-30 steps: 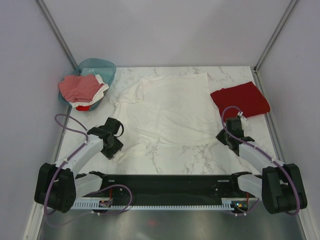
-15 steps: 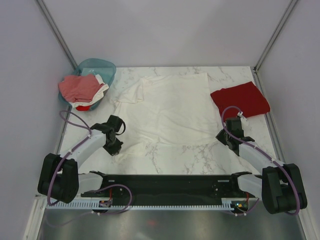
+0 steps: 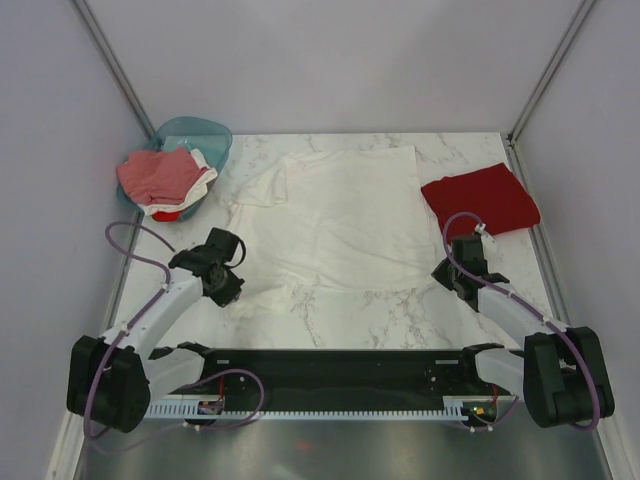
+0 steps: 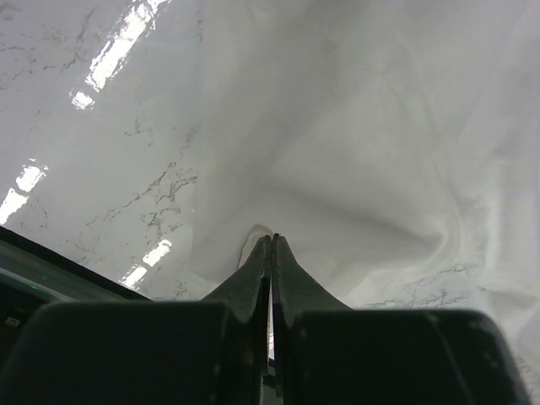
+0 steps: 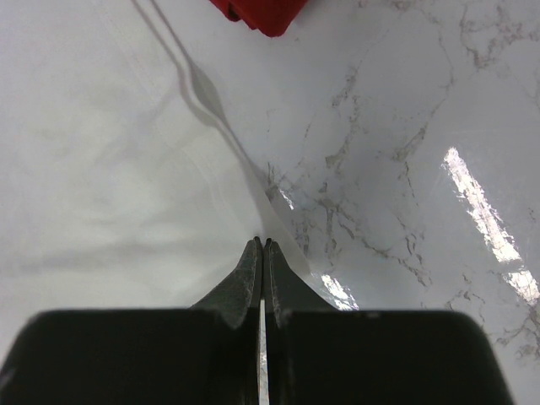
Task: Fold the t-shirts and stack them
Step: Fold the tshirt
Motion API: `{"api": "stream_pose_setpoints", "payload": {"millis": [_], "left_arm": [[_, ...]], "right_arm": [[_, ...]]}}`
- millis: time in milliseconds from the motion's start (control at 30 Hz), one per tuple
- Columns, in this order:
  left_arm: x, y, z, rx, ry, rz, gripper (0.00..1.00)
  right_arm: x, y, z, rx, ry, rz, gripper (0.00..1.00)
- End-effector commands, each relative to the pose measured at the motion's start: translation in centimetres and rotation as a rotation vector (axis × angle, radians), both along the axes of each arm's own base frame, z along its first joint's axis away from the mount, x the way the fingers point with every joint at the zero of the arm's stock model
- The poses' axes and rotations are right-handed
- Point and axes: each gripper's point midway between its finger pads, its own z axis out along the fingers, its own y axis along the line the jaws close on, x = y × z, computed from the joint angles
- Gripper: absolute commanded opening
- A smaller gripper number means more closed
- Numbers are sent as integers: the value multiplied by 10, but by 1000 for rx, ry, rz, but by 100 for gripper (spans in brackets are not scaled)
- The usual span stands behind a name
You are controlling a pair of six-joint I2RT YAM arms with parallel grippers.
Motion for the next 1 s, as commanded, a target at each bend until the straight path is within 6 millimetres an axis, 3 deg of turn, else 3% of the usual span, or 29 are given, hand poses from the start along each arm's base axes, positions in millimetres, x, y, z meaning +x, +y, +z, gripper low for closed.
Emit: {"api": "stream_pose_setpoints", "payload": {"millis": [0, 300, 567, 967], "left_arm": [[20, -4, 29, 2, -79, -74, 2], [46, -8, 62, 35, -126, -172, 2], [83, -16, 101, 54, -207, -229, 2], [141, -33, 146, 59, -295, -266, 2]], "right_arm": [[6, 1, 5, -3, -18, 2, 0], [8, 4, 16, 13, -67, 12, 0], [12, -4, 26, -16, -89, -16, 0], [42, -1, 46, 3, -85, -57, 0]]}}
